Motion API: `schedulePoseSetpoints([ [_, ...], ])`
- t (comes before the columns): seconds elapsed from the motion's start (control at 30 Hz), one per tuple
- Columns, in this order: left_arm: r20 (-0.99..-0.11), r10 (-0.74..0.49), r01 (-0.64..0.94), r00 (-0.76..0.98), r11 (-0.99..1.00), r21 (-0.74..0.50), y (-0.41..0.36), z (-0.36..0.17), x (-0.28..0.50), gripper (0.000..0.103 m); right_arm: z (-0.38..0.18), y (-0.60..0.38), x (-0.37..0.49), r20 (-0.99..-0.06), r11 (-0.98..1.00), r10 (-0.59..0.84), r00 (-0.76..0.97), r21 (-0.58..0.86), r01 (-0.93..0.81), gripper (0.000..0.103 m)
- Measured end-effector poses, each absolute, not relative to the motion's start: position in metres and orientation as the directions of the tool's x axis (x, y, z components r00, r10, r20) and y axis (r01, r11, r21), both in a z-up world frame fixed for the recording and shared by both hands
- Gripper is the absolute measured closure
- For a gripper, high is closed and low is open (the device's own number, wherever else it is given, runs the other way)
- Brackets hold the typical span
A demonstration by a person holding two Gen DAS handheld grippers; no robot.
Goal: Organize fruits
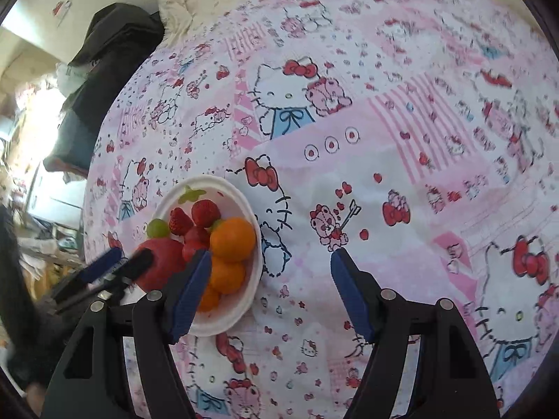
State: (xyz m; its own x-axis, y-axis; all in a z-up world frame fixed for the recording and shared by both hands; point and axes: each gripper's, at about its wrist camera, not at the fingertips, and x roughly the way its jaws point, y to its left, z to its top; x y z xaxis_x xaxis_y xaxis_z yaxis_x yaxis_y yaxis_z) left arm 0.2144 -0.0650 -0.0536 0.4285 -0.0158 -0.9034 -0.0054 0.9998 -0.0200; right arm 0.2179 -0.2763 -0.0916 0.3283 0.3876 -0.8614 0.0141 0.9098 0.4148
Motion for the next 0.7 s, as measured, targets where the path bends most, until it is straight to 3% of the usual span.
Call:
schedulePoseSetpoints([
  [0.1,-0.887,-0.018,0.000,0.461,1.000,-0.020,-0.054,-0.038,0.201,0.042,-0.077,-0.266,0.205,-0.854,0.919,0.380,0.355,0.393,-0.038,0.019],
  [0.2,-0.874,-0.035,-0.019,0.485,0.999,-0.051,-0.037,-0.024,0.183,0.042,-0.060,-0.256,0.193,-0.849,0.932,0.356,0.391,0.353,-0.082,0.018],
  [0.27,-0.865,-0.050,-0.030,0.500,0.997,-0.075,-0.028,-0.014,0.169,0.035,-0.048,-0.250,0.181,-0.836,0.929,0.366,0.408,0.354,-0.108,0.017],
  [0.33,-0.851,-0.051,-0.040,0.522,0.996,-0.085,-0.019,-0.004,0.153,0.019,-0.036,-0.244,0.169,-0.829,0.931,0.363,0.426,0.339,-0.133,0.016],
  [0.47,-0.825,-0.062,-0.039,0.561,0.994,-0.101,-0.008,0.010,0.125,0.014,-0.015,-0.232,0.143,-0.813,0.934,0.357,0.460,0.298,-0.198,0.015],
  [0.53,-0.816,-0.073,-0.037,0.573,0.993,-0.115,-0.003,0.012,0.110,0.000,-0.008,-0.229,0.130,-0.798,0.931,0.364,0.480,0.294,-0.217,0.011],
  [0.7,-0.789,-0.061,-0.019,0.612,0.996,-0.091,0.001,0.013,0.080,0.000,0.003,-0.220,0.094,-0.752,0.932,0.358,0.554,0.246,-0.267,0.003],
])
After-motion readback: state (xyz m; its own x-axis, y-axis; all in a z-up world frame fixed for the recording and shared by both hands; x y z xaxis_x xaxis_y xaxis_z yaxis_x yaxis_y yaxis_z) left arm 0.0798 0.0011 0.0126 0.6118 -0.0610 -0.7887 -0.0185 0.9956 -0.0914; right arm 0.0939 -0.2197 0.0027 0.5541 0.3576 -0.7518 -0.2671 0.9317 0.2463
